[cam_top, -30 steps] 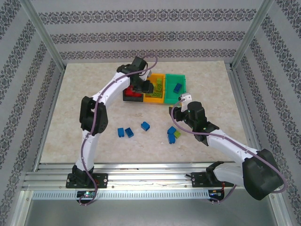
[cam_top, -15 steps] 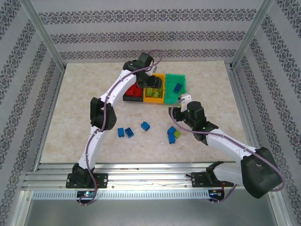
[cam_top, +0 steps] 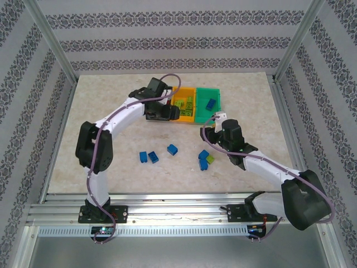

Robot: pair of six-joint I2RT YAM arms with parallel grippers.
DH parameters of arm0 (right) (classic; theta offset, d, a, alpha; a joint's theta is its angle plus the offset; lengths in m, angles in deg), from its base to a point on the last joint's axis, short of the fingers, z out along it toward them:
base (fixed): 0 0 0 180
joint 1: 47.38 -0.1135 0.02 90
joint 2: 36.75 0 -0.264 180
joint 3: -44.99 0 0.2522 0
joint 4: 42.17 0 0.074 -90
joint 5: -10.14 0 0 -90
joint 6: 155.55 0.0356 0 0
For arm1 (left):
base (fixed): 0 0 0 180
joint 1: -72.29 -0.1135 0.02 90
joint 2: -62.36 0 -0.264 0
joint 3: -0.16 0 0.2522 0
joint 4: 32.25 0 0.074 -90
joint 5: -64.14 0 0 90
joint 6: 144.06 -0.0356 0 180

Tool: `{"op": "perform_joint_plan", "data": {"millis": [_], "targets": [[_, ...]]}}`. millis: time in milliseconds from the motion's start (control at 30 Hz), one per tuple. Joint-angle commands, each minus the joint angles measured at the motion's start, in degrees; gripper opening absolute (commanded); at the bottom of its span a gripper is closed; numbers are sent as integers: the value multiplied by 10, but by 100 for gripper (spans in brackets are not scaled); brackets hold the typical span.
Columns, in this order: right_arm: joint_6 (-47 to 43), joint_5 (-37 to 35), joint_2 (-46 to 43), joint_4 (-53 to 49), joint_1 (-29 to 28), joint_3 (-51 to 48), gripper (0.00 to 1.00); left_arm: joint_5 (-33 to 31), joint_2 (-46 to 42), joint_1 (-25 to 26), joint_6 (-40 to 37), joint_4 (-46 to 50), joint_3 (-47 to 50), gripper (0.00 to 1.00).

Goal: Sort the legos into containers by color
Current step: Place the lego in the container, then pick up the lego from the center of the table.

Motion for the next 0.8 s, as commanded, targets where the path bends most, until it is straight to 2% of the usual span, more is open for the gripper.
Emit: {"op": "perform_joint_plan", "data": {"millis": [0, 167, 367, 567, 767], "targets": [[17, 29, 2, -1, 14, 18, 57, 22, -42, -32, -8, -71, 44, 74], [29, 75, -10, -95, 24, 47, 57, 67, -66, -49, 17, -53, 49, 74], [104, 94, -56, -217, 27, 9, 57, 97, -61, -49, 13, 8, 20, 75], [152, 102, -96, -316, 31, -6, 58, 93, -55, -50, -5, 26, 25, 75], [168, 102, -88, -394, 31, -5, 60, 101, -57, -52, -14, 31, 25, 76]]}}
